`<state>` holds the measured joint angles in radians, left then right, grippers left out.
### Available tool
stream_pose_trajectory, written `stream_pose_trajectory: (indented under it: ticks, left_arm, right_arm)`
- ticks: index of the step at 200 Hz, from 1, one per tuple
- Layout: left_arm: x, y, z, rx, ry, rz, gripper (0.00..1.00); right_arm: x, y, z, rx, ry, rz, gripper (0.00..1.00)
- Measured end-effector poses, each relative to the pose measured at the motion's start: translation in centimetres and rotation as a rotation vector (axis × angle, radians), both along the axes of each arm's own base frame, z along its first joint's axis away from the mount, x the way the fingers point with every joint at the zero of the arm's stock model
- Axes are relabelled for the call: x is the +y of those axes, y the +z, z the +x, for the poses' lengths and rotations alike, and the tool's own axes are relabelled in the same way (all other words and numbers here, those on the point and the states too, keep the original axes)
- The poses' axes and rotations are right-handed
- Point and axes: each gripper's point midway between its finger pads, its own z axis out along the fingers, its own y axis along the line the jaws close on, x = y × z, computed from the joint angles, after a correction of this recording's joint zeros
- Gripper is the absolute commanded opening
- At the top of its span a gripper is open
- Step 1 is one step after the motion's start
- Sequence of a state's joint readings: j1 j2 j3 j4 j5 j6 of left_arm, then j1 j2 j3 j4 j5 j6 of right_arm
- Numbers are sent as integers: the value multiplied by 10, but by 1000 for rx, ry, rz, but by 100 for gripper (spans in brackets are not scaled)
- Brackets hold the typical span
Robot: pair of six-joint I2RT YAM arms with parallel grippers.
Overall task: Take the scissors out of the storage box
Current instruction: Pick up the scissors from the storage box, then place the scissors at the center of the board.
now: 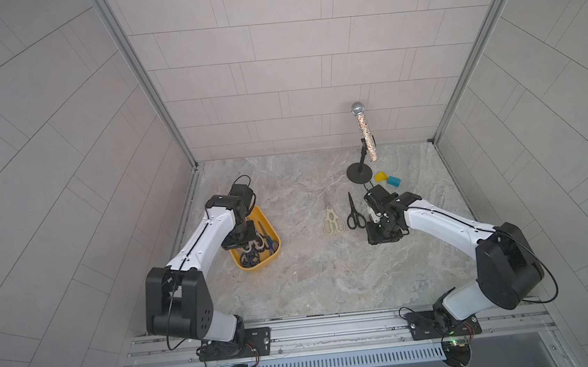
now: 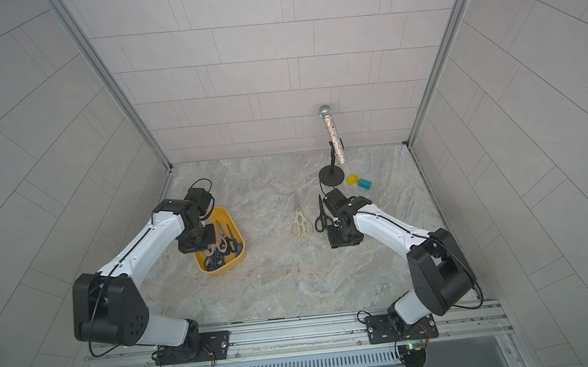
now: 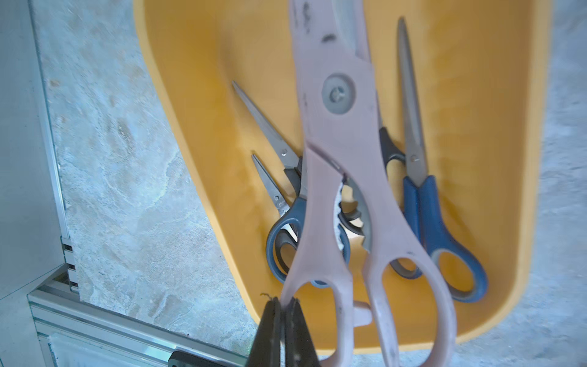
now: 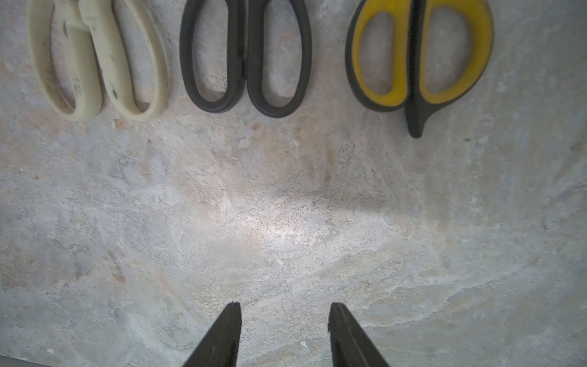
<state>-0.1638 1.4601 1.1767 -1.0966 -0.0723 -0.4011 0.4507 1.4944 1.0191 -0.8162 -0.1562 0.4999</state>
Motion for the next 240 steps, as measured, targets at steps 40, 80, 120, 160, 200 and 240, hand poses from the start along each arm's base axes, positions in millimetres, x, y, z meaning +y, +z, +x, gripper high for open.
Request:
stream_pose_trajectory:
  ticks: [40,80,120,160,200,240]
  left_arm:
    - [-8,29,14,-71,15,-45,0]
    - [-25,47,21,-112,10,-102,0]
    - [-87,45,38,-153,-113,-179,0]
    - [-143,2,65,-128,-227,-198,0]
    - [-174,-44,84,-72,-347,-166,0]
    - [-186,-80,79,0,-419,-136,0]
  right_arm:
    - [0,0,0,0,0,0,49]
    - [0,0,0,0,0,0,49]
    - [0,-1,1,3,1,-2,49]
    - [-1,-1,1,5,-3,-3,49]
    - [-7,-1,3,6,-22,-4,50]
    - [-11,-3,3,11,-36,-6,50]
